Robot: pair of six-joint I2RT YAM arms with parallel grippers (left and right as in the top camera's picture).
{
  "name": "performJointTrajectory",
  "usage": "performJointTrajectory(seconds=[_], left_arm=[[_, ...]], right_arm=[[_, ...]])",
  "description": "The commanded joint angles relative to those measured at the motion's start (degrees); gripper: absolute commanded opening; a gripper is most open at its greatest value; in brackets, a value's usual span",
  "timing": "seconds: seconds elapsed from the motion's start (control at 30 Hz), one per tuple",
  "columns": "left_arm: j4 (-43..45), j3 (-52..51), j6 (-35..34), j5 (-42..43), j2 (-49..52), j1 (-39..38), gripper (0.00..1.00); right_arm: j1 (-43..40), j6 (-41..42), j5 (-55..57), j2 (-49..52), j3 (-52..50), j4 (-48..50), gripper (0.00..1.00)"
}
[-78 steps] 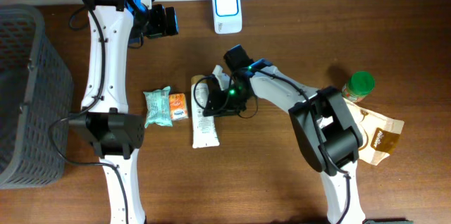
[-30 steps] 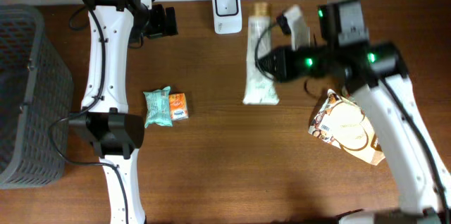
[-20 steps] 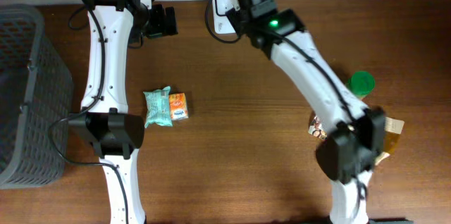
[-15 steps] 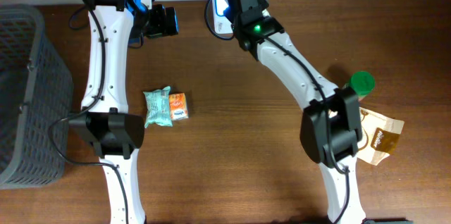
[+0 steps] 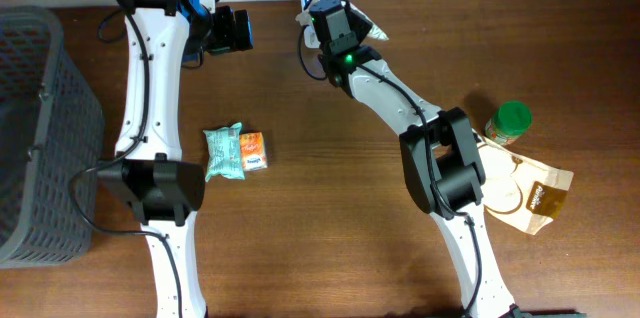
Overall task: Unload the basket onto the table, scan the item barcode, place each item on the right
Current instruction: 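Lift the white tube and hold it in front of the scanner, then carry the tube right and set it down near the jar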
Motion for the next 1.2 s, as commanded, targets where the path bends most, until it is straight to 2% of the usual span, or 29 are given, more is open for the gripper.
performJointTrajectory(seconds=[0.0,0.33,0.4,0.63,0.67,0.77,0.8,0.93,1.03,1.17], left_arm=[[0.1,0.5,0.5,-0.4,-1.0,-0.1,0.99],[0.1,0.5,0.5,-0.4,-1.0,-0.1,0.99],[0.1,0.5,0.5,-0.4,-1.0,-0.1,0.99],[0.1,0.5,0.5,-0.5,-1.0,-0.1,0.99],[0.1,0.5,0.5,-0.4,-1.0,-0.1,0.99],[0.1,0.5,0.5,-0.4,-1.0,-0.1,0.99],[0.1,0.5,0.5,-0.5,-1.0,-0.1,0.99],[0.1,0.5,0.5,-0.4,-1.0,-0.1,0.99],[0.1,0.5,0.5,-0.5,-1.0,-0.1,0.99],[0.1,0.5,0.5,-0.4,-1.0,-0.1,0.99]], right_arm=[[0.1,-0.6,3.7,-1.5,1.5,1.1,0.04],[0.5,-2.5,5.2,-4.2,1.5,0.6,0.04],[0.5,3.7,4.5,-7.0,1.5,-0.7,0.04],[0.4,30.2,-11.1,-24.3,1.5,-24.1,0.04],[0.1,38.2,-15.7,-28.8,1.5,-32.9,0.04],[-1.2,47.6,-19.7,-33.6,1.5,-47.1,0.04],[-2.3,53.3,-19.8,-34.7,1.5,-54.4,0.04],[-7.3,61.1,-21.7,-33.2,1.2,-71.8,0.04],[-12.9,64.2,-27.7,-31.2,-5.4,-73.1,0.04],[-19.3,66.1,-32.9,-31.1,-17.2,-63.9,0.04]])
